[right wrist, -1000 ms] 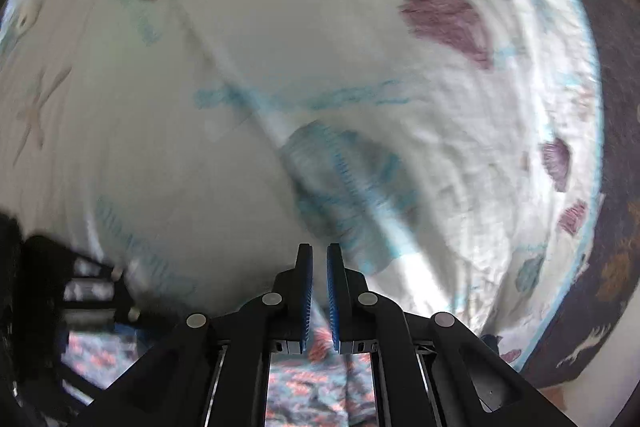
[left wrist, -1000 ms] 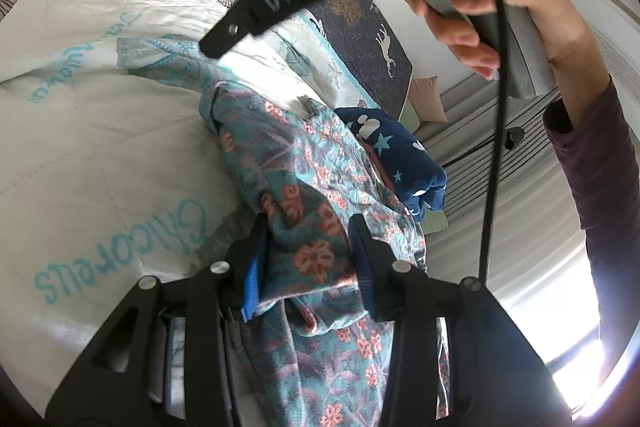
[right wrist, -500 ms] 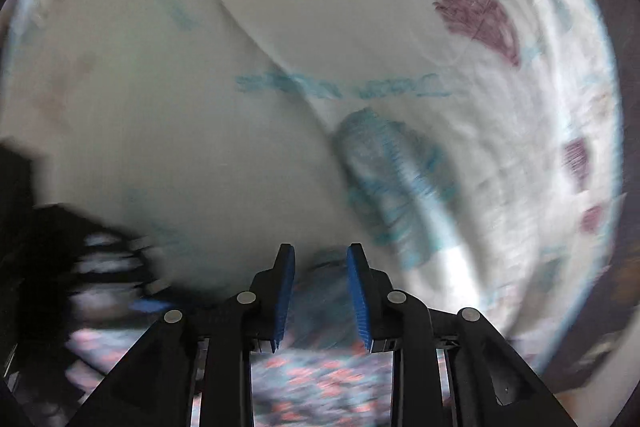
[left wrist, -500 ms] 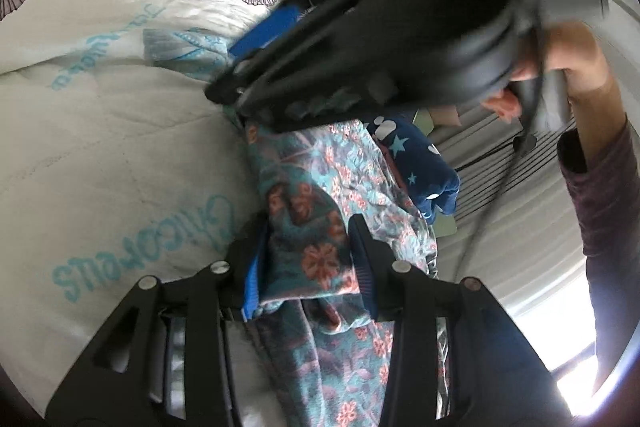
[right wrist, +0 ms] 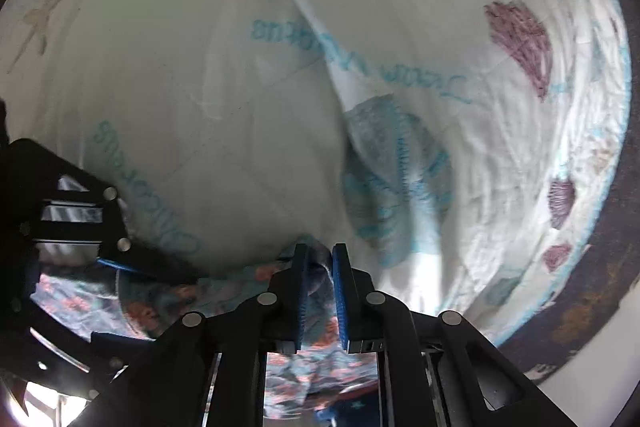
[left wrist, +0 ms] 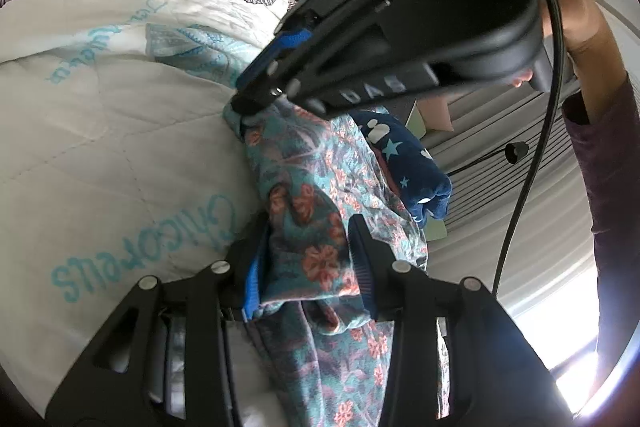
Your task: Fold small clothes
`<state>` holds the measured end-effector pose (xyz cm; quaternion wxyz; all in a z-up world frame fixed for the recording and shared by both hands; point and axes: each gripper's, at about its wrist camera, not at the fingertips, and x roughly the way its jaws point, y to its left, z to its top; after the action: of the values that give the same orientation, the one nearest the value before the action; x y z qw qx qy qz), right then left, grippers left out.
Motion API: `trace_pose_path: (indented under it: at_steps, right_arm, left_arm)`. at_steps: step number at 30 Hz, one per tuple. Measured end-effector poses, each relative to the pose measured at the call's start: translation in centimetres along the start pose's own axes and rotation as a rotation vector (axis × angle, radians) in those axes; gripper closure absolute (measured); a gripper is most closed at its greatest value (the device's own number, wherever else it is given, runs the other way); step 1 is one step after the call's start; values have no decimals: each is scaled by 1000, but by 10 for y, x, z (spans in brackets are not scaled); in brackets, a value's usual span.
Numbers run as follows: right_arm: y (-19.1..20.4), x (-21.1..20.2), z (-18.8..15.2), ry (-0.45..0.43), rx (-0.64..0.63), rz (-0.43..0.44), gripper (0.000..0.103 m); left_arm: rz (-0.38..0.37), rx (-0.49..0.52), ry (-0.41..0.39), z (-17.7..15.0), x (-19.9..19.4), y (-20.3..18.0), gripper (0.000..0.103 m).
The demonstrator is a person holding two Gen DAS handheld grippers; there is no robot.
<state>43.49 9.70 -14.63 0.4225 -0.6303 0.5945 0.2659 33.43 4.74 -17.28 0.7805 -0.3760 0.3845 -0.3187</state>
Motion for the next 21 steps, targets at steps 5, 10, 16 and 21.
trace_pose_path:
  at_steps: [5, 10, 16, 21]
  right_arm:
    - [-25, -4, -2, -115, 104, -7, 100]
    - [-50, -4, 0, -117, 183, -35, 99]
    - [-17, 5, 1, -44, 30, -16, 18]
    - [-13, 21, 12, 10, 28, 15, 73]
  left_arm:
    - [0, 4, 0, 0, 0, -1, 62]
    - [1, 4, 0, 0, -1, -1, 62]
    - [0, 4, 0, 0, -2, -1, 62]
    - [-4, 1, 0, 0, -1, -1, 62]
